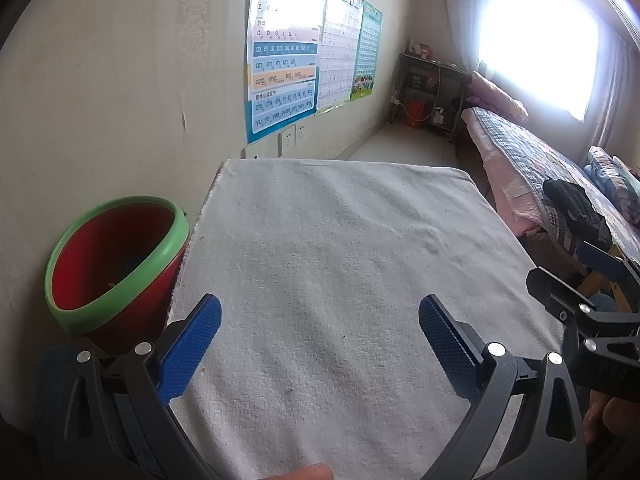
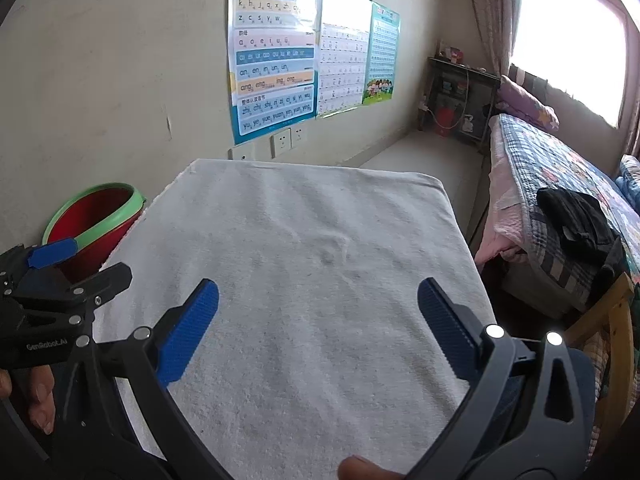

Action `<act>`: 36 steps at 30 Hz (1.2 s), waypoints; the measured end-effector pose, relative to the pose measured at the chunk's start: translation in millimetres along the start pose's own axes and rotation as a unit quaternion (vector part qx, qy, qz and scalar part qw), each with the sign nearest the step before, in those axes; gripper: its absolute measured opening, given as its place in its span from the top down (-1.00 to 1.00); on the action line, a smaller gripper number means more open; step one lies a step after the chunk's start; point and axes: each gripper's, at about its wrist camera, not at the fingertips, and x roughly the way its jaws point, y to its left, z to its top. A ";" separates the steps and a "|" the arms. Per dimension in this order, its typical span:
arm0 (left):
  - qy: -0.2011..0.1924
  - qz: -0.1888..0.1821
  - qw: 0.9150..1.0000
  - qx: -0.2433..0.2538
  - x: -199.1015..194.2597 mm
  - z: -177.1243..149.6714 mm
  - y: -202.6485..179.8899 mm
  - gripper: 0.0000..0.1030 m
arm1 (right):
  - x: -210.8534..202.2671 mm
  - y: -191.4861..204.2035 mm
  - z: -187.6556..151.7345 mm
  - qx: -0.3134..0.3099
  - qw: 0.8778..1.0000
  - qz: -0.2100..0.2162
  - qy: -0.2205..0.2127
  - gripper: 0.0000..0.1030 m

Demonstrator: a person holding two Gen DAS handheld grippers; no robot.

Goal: Collect trash

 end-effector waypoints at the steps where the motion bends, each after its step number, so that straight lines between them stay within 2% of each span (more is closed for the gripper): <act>1: 0.000 0.000 1.000 0.001 -0.2 -0.2 0.1 -0.84 | -0.5 0.9 -0.1 -0.002 1.000 0.000 -0.001 -0.90; 21: -0.015 -0.001 1.000 0.000 -7.2 0.3 0.0 -0.85 | -6.8 6.1 -4.8 -0.005 1.000 -0.004 -0.001 -0.90; 28: -0.038 0.009 0.999 0.001 -16.8 -2.8 -1.3 -0.85 | -7.3 5.6 -6.1 -0.003 1.000 -0.006 -0.001 -0.90; 36: -0.034 0.001 0.999 0.003 -15.5 0.9 -1.0 -0.85 | -7.5 3.2 -5.9 0.000 1.000 -0.007 0.001 -0.90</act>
